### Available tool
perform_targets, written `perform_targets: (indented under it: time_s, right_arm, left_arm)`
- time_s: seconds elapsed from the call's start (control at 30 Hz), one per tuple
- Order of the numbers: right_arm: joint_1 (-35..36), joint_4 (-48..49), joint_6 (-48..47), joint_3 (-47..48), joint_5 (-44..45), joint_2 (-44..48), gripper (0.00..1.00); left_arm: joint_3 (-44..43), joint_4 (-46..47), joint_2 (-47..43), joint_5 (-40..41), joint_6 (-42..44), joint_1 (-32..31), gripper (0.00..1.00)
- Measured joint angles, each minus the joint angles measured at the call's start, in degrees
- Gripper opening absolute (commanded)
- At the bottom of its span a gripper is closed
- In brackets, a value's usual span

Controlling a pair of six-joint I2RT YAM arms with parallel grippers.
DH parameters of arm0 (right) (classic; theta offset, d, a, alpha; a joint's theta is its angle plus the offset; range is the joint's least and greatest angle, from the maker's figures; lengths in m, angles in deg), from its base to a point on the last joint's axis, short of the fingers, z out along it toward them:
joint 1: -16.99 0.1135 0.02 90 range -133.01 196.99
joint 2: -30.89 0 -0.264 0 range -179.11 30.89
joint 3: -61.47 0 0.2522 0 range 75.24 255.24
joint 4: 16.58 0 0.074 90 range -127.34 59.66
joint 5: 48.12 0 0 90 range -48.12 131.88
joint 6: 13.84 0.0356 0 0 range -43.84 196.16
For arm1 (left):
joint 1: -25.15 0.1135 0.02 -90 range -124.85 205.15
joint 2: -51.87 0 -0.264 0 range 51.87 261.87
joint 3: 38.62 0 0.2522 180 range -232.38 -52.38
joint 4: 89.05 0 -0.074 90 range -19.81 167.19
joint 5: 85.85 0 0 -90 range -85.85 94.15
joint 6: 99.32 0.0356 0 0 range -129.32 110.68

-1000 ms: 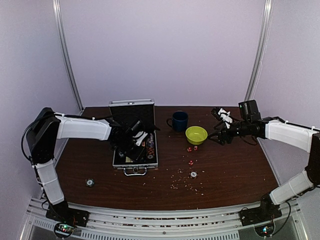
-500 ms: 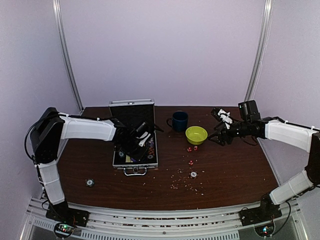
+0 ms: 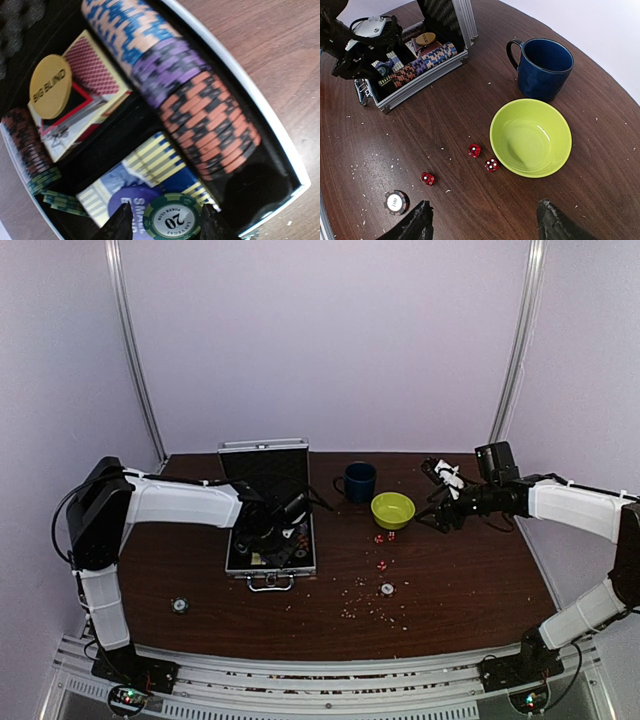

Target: Pack up texas hold em set

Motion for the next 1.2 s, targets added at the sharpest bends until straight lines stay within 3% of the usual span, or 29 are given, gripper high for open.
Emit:
perform_targets:
  time_s: [0.37, 0.97, 1.2]
  right_arm:
    - [0.0, -0.02, -0.02, 0.0, 0.0, -0.44, 0.71]
    - [0.0, -0.11, -0.02, 0.0, 0.02, -0.57, 0.71]
    - [0.0, -0.13, -0.11, 0.0, 0.0, -0.57, 0.71]
  left_arm:
    - [1.84, -2.36, -1.57, 2.34, -0.2, 0.98, 0.42]
    - [2.21, -3.13, -1.9, -0.79, -0.13, 2.4, 0.47]
    - [1.92, -3.13, -1.55, -1.16, 0.2, 2.64, 0.41]
